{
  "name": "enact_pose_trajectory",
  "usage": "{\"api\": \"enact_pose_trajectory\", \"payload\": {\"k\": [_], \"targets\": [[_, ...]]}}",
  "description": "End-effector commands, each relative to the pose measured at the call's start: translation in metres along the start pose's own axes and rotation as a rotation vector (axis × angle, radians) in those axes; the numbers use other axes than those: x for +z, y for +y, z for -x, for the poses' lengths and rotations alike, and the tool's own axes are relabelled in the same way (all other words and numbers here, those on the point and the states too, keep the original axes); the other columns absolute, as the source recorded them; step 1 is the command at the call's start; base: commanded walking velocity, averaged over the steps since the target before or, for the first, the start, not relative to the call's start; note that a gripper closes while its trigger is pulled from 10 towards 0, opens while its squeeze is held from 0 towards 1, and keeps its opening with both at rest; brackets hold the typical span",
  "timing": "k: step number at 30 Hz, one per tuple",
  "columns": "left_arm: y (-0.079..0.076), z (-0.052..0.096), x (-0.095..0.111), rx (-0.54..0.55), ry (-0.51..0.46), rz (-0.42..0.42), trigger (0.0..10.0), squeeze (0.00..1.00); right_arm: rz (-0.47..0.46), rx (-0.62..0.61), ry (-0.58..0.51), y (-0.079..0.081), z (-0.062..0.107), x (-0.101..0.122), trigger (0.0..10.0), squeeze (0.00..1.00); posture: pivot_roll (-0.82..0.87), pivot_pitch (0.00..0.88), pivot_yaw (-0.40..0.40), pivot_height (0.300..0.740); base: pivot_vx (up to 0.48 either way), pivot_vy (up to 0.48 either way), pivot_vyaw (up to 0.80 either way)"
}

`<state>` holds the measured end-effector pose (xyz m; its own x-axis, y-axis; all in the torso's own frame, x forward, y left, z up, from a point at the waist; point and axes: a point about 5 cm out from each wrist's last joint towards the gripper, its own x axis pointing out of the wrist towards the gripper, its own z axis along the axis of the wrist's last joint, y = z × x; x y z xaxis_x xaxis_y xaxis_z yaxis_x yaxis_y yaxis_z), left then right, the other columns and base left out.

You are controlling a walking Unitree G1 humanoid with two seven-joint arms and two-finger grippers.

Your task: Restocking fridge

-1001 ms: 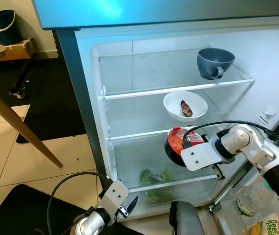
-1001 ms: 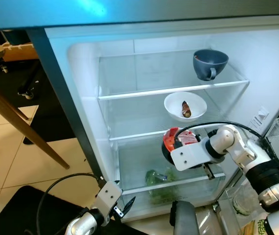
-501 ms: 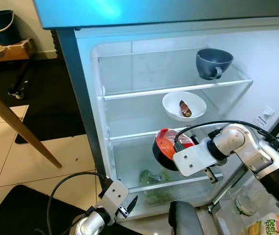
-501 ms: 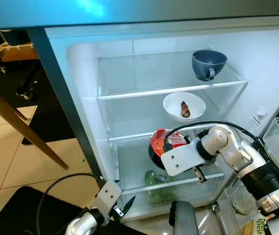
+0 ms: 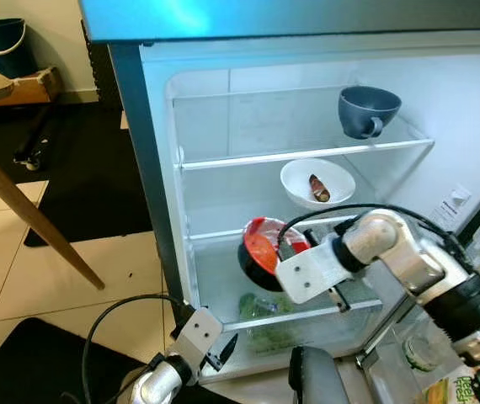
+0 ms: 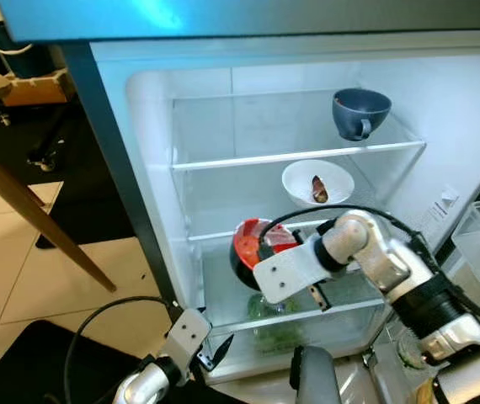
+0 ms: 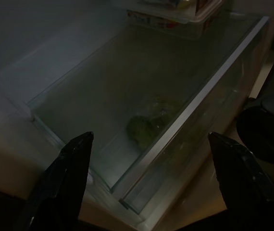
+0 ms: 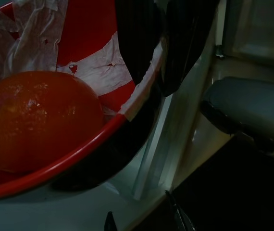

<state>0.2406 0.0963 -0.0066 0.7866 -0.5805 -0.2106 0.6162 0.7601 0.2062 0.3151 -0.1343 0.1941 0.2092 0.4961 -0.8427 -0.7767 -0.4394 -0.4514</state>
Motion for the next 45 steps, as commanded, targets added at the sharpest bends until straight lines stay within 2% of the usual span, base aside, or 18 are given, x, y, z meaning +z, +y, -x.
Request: {"api": "enact_pose_trajectory", "payload": {"k": [1, 11, 16, 20, 37, 41, 45], "targets": [[-0.005, -0.002, 0.001, 0.006, -0.01, 0.022, 10.0, 0.0, 0.044, -0.024, 0.014, -0.008, -0.002, 0.003, 10.0, 0.0, -0.04, 0.065, -0.016, 0.456, 0.0, 0.0, 0.0], [-0.005, -0.003, 0.002, 0.009, -0.012, 0.023, 10.0, 0.0, 0.061, -0.03, 0.041, -0.015, -0.011, 0.0, 10.0, 0.0, -0.04, 0.065, -0.018, 0.456, 0.0, 0.0, 0.0], [-0.007, -0.004, 0.002, 0.007, -0.014, 0.026, 10.0, 0.0, 0.136, -0.092, 0.117, -0.031, -0.017, -0.008, 10.0, 0.0, -0.05, 0.067, -0.02, 0.456, 0.0, 0.0, 0.0], [-0.008, -0.005, 0.004, 0.005, -0.017, 0.028, 10.0, 0.0, 0.185, -0.105, 0.132, -0.04, -0.019, -0.007, 10.0, 0.0, -0.05, 0.069, -0.022, 0.456, 0.0, 0.0, 0.0], [-0.011, -0.005, 0.005, 0.018, -0.037, 0.039, 10.0, 0.0, 0.278, -0.108, 0.162, -0.058, -0.029, -0.004, 10.0, 0.0, -0.04, 0.087, -0.036, 0.456, 0.0, 0.0, 0.0], [-0.004, -0.001, 0.018, 0.14, -0.149, 0.001, 10.0, 0.0, 0.28, -0.142, 0.214, -0.068, -0.027, -0.008, 10.0, 0.0, -0.03, 0.098, -0.044, 0.456, 0.0, 0.0, 0.0], [0.0, 0.001, 0.027, 0.195, -0.214, -0.022, 10.0, 0.0, 0.277, -0.141, 0.246, -0.069, -0.026, -0.012, 10.0, 0.0, -0.03, 0.103, -0.048, 0.456, 0.0, 0.0, 0.0]]}}
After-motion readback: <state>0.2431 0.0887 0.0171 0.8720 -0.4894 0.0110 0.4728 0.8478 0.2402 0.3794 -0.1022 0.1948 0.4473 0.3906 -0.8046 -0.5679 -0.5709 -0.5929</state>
